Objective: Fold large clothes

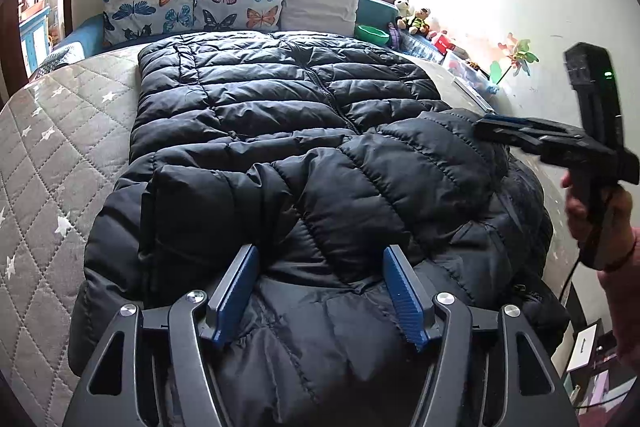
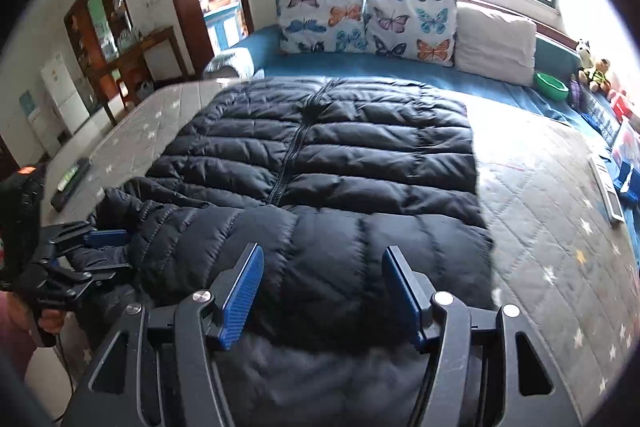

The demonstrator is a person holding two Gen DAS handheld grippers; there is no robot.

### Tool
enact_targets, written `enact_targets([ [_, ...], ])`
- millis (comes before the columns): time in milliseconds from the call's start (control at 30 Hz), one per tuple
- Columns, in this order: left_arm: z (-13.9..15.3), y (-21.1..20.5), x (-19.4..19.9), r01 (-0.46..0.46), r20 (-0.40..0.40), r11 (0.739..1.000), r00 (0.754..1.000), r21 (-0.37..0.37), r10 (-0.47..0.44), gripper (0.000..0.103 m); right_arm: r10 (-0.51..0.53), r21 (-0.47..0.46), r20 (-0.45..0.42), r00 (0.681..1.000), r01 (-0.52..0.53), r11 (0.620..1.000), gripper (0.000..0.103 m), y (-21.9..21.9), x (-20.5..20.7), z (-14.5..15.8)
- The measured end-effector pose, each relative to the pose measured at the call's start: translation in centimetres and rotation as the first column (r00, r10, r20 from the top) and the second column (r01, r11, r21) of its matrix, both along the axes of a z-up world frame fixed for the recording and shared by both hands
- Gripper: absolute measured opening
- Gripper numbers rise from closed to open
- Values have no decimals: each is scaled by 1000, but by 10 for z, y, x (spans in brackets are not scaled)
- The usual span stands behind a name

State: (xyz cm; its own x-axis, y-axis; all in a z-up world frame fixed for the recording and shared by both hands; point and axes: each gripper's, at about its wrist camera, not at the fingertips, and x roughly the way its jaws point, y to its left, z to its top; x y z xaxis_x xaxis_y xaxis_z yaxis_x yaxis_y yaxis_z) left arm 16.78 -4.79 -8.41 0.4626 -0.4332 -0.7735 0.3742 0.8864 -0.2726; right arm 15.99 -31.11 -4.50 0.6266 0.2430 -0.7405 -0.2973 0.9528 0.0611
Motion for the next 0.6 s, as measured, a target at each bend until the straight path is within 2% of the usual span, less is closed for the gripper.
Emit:
enact_targets([
  [167,0,-2,-1,6,3,1000,1000,-1,-6,71,24,-19,-45,999,-25,1000,83,7,6,-29],
  [333,0,-4,-2,10,11,1000,1000,7,-10,72,50,-122,-31,998,-53,991,84,18,-1,-43],
  [500,-1,-5,-3,9,22,1000,1000,20,-9,72,45,-106,-42,998,-50,993,85,15,1,-48],
  [600,-1,-6,-3,10,18,999,1000,31,-10,72,46,-135,-34,998,-50,990,85,18,-2,-46],
])
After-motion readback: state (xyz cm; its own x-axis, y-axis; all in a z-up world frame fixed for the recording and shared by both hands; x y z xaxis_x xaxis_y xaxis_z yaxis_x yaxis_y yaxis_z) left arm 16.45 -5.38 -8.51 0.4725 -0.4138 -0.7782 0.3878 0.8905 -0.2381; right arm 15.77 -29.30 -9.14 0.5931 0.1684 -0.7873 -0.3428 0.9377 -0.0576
